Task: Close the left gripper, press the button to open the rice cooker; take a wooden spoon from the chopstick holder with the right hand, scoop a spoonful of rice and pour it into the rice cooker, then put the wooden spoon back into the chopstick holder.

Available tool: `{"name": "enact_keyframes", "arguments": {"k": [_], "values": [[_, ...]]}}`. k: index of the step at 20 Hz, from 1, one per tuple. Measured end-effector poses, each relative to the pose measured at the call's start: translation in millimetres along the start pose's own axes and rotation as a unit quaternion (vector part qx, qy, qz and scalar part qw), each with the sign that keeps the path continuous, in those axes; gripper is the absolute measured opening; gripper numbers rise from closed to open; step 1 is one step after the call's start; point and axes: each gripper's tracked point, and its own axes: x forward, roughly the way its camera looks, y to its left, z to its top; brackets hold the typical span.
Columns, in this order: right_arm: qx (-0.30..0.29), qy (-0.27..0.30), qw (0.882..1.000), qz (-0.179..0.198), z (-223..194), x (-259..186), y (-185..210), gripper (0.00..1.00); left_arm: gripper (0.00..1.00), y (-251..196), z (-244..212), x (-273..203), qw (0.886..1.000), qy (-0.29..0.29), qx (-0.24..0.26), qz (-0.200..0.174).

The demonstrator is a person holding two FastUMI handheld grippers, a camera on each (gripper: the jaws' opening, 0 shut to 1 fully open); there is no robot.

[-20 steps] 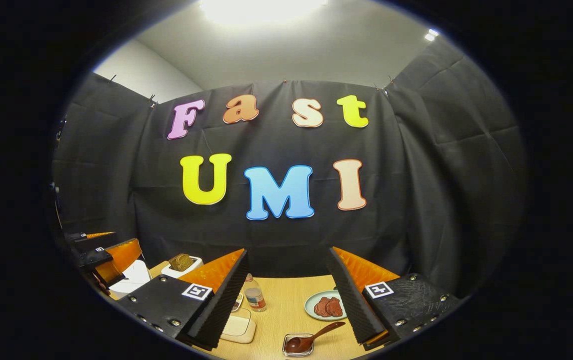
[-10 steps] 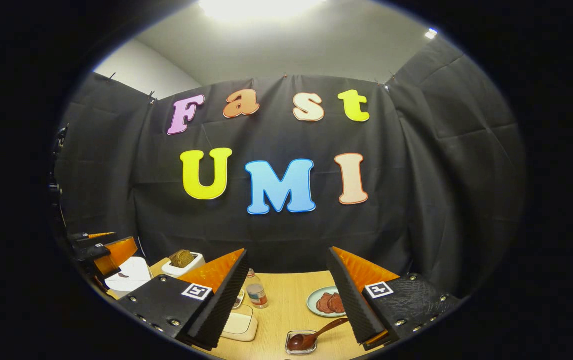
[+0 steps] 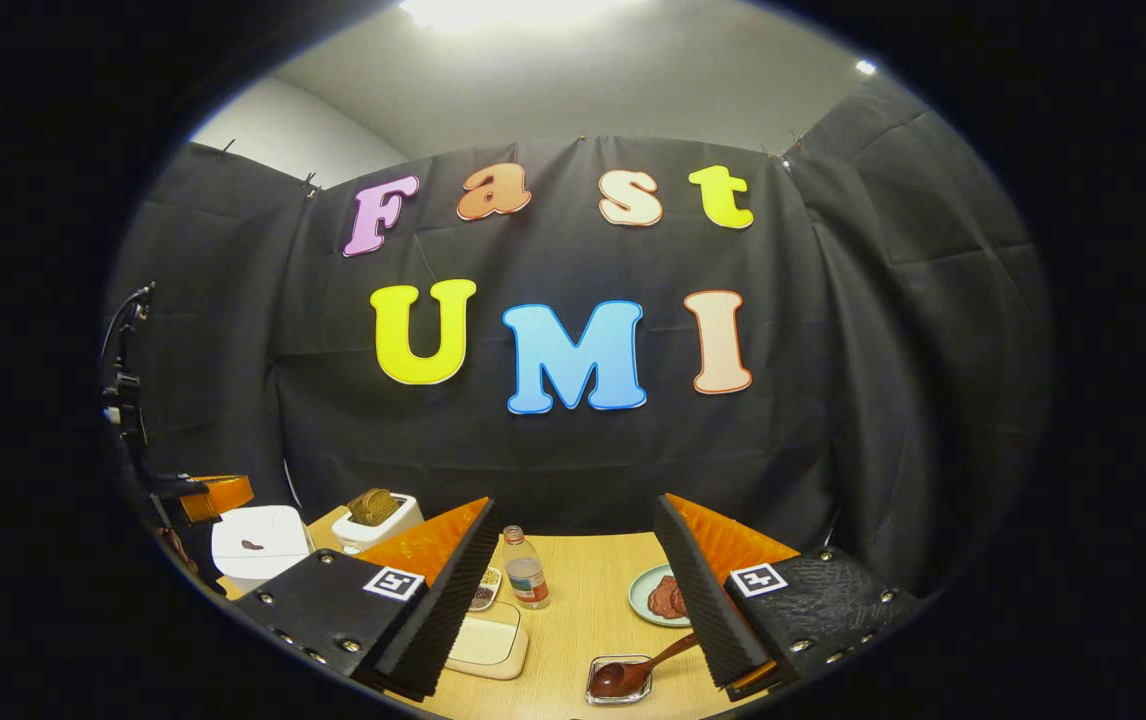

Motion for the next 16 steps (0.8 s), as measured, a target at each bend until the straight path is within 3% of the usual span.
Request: {"name": "enact_keyframes", "arguments": {"k": [8, 12, 16], "values": [[-0.002, 0.020, 1.000, 0.008, -14.5, 10.0, 9.7, 0.95, 0.09, 95.6, -38.3, 26.8, 0.994, 0.079, -0.058, 0.051], [-0.003, 0.030, 0.999, 0.012, -20.5, 13.4, 13.7, 0.95, 0.09, 123.1, -65.5, 39.4, 0.985, 0.132, -0.099, 0.055], [-0.007, 0.036, 0.999, 0.012, -24.2, 13.9, 14.0, 0.95, 0.08, 157.5, -102.2, 47.8, 0.971, 0.194, -0.116, 0.083]]}}
